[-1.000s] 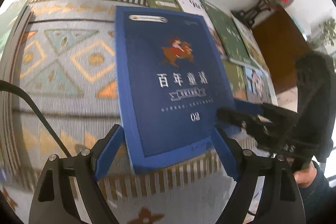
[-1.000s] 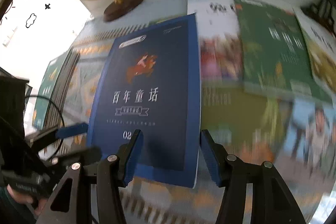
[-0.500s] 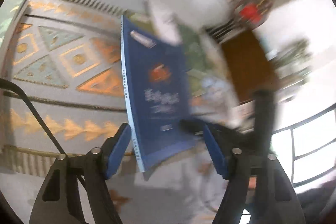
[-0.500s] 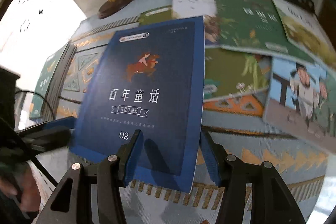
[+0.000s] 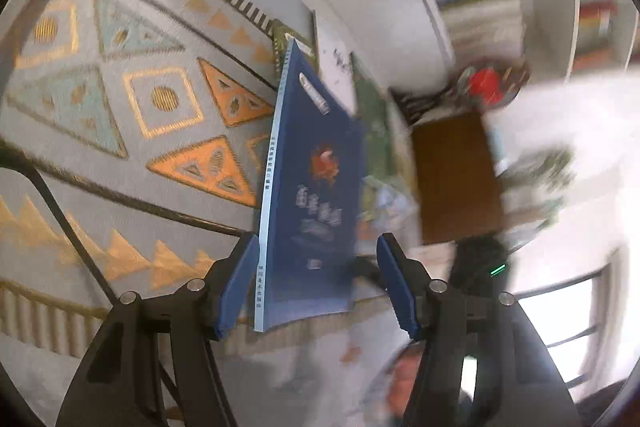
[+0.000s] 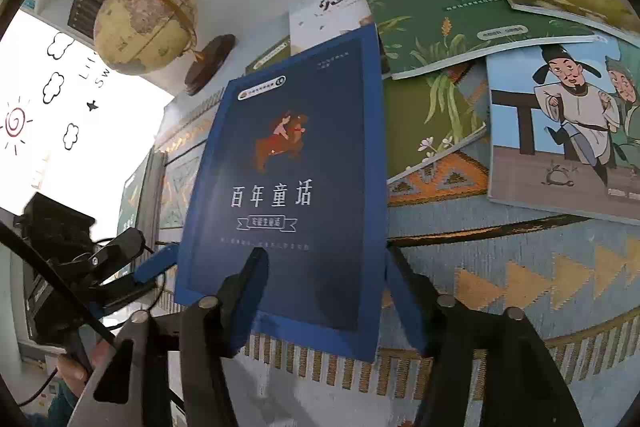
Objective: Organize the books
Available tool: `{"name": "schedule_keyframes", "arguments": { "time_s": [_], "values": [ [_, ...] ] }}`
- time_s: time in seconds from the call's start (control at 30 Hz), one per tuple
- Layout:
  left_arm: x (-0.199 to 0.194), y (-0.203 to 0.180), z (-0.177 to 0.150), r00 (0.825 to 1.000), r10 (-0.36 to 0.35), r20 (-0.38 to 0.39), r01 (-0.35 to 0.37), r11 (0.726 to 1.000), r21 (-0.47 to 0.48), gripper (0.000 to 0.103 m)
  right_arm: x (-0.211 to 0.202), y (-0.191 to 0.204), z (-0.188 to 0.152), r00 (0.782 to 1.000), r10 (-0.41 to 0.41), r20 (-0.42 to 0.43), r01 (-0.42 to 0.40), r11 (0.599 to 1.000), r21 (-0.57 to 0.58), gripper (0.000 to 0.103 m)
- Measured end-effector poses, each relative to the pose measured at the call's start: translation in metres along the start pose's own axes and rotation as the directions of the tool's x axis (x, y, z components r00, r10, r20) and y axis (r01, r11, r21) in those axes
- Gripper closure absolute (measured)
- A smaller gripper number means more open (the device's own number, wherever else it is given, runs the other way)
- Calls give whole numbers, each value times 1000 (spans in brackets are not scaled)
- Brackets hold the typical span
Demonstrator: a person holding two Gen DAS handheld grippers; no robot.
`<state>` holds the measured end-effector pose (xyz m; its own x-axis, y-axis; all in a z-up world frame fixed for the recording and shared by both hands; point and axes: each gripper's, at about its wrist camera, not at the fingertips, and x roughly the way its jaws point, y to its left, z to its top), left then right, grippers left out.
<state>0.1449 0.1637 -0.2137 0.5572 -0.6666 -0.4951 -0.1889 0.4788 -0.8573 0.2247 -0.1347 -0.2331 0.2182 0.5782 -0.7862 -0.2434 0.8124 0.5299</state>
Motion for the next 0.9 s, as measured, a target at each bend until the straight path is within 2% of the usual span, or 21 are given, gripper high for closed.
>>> {"name": "schedule_keyframes", "arguments": {
  "time_s": [0.07, 0.13, 0.17, 0.2, 0.27, 0.3, 0.33, 0.4, 0.47, 0.5, 0.53, 0.57, 0.6, 0.63, 0.67, 0.73, 0.8, 0.9],
  "values": [
    [-4, 10, 2, 993, -118, 10, 119, 988, -96, 45, 1, 3, -1, 1000, -10, 6, 10, 1000, -18, 38],
    [-3, 12, 2, 989, -145, 18, 146, 982, -122, 45, 2, 6, -1, 1000, -20, 4, 20, 999, -37, 37],
    [-2, 11, 2, 993, -120, 17, 121, 987, -109, 45, 5, 9, 0, 1000, -21, 2, 21, 999, -40, 37],
    [0, 8, 1, 998, -55, 14, 56, 996, -73, 45, 6, 9, 1, 1000, -20, 0, 20, 999, -41, 37],
    [6, 3, -2, 999, 35, 16, -35, 999, -17, 45, 6, 7, 2, 1000, -8, -3, 8, 999, -31, 37],
    [6, 2, -3, 999, 39, 23, -38, 999, -21, 45, 5, 4, 3, 1000, 0, -3, 0, 1000, -21, 37],
    [5, 3, -2, 999, 20, 29, -20, 999, -33, 45, 5, 2, 3, 1000, 13, 0, -13, 1000, -4, 37],
    [0, 8, 0, 995, -88, 41, 92, 990, -104, 45, 3, -2, 3, 1000, 30, 3, -30, 999, 20, 37],
    [-3, 14, 3, 975, -217, 54, 224, 956, -188, 45, 2, -6, 3, 999, 51, 5, -51, 998, 44, 37],
    [-3, 13, 3, 968, -243, 56, 250, 947, -203, 45, 2, -7, 3, 998, 58, 5, -58, 997, 51, 37],
    [-3, 11, 3, 973, -225, 54, 232, 953, -194, 45, 1, -8, 3, 998, 64, 6, -64, 996, 56, 37],
    [-2, 4, 3, 987, -153, 49, 159, 977, -143, 45, 1, -8, 3, 998, 66, 7, -66, 996, 58, 37],
    [-1, -4, 2, 998, -44, 51, 48, 996, -77, 45, 0, -8, 3, 998, 67, 7, -67, 996, 60, 37],
    [2, -10, 1, 997, 60, 52, -59, 998, -15, 46, 0, -8, 3, 998, 67, 7, -67, 996, 60, 37],
    [8, -18, -2, 989, 137, 53, -140, 989, 53, 46, 0, -7, 2, 998, 66, 6, -66, 996, 60, 37],
    [14, -29, -7, 975, 210, 73, -218, 968, 123, 45, 0, -6, 2, 998, 61, 7, -61, 996, 57, 37],
    [12, -29, -6, 980, 184, 79, -192, 974, 118, 45, 0, -7, 2, 998, 62, 9, -62, 996, 61, 37],
    [3, -7, 1, 996, 57, 63, -57, 998, -13, 46, -1, -10, 3, 997, 80, 14, -80, 993, 89, 36]
  ]
}}
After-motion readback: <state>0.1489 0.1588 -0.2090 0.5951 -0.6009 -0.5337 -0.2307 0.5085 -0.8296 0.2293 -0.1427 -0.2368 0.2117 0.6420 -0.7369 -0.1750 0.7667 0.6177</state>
